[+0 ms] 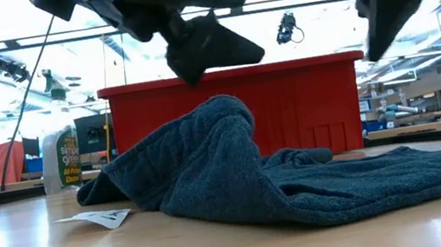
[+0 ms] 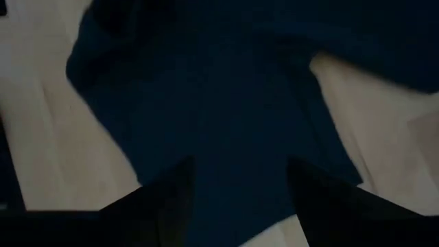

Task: Fold laundry
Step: Fold the dark blue shorts

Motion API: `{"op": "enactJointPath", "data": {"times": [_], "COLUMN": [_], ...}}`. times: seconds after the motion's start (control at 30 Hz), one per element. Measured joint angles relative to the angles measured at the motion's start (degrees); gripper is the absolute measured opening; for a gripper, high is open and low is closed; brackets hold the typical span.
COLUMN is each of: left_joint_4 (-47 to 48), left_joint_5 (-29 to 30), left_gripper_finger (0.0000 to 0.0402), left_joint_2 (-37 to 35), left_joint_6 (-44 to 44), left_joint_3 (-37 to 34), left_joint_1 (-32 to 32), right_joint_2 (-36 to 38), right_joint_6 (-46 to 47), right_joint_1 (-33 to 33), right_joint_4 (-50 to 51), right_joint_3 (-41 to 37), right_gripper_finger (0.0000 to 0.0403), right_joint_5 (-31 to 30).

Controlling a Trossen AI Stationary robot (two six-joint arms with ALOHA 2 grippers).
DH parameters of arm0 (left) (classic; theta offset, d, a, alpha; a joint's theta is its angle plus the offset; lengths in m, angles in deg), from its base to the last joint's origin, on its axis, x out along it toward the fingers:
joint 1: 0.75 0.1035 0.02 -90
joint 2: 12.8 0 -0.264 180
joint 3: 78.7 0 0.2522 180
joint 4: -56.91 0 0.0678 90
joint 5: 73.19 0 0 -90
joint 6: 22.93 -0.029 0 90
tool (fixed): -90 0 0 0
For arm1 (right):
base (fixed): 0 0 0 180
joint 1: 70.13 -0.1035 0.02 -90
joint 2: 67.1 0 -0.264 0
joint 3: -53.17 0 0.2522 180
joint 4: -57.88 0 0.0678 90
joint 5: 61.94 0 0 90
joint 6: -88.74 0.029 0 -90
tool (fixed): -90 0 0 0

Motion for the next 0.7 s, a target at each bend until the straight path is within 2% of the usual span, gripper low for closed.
{"op": "enactJointPath", "data": {"times": [0.13, 0.3, 0.47, 0.7], "left_joint_4": [-0.58, -0.22, 6.63, 15.87], "left_joint_5": [-2.82, -3.41, -2.71, -1.21], "left_gripper_finger": [0.0295, 0.0295, 0.0295, 0.0295], "left_joint_2": [3.88, 6.65, 5.1, 2.61], "left_joint_6": [-0.19, -1.6, -1.92, -6.9], "left_joint_3": [2.0, 3.17, 3.14, 3.22], "left_joint_1": [-0.58, -1.83, -1.5, -0.65], "right_joint_2": [-0.36, -0.61, -0.61, -0.66], "right_joint_6": [-1.16, -1.35, -1.28, 0.18], "right_joint_1": [-0.34, -0.3, -0.33, -0.94], "right_joint_4": [0.83, 1.53, 1.81, -1.35], "right_joint_3": [0.0, -0.02, -0.03, -2.81], "right_gripper_finger": [0.0233, 0.0233, 0.0233, 0.0233], "right_joint_5": [3.28, 4.87, 5.4, 5.03]}}
